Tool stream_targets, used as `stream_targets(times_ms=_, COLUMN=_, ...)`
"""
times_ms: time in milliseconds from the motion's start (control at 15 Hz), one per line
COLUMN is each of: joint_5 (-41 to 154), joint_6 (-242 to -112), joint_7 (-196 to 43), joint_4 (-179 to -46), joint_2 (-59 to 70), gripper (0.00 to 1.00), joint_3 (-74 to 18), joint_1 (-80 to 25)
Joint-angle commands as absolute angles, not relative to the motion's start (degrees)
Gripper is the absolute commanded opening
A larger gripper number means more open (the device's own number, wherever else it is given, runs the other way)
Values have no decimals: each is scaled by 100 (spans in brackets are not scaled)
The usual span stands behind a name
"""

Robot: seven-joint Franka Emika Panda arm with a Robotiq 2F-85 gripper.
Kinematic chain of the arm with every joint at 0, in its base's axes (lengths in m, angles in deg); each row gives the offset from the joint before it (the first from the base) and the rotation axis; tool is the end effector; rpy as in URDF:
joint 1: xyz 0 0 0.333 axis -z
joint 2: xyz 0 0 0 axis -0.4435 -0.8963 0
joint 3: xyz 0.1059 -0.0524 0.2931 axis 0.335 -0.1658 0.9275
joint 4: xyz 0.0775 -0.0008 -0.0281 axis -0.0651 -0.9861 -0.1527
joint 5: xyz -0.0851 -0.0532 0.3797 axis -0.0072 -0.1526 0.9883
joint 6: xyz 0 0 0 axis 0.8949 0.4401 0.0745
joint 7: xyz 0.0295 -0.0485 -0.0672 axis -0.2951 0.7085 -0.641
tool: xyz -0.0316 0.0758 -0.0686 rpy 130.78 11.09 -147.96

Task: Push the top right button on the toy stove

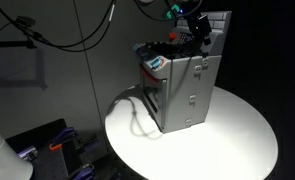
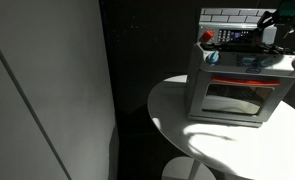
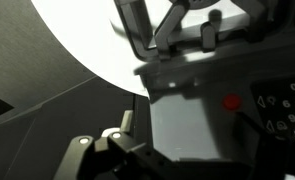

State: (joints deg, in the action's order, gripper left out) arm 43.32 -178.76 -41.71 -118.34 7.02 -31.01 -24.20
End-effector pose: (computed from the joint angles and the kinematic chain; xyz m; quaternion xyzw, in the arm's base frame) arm 0.6618 -0.1006 0.4794 0.9178 -0.3172 0.2266 0.0755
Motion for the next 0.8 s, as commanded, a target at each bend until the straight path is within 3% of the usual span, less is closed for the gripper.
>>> stream_targets(times_ms=0, joint_5=4370, joint_6=-17930, joint_7=-4090, joint_4=-11599, joint_2=555, gripper=100, joint_3=-3209, joint_1=-2513)
stream_targets(times_ms=733, joint_5=4400, joint_6=-17850, joint_7=-4126, joint_4=-11700, joint_2=664, gripper=100, joint_3=-3195, joint_1=-2563)
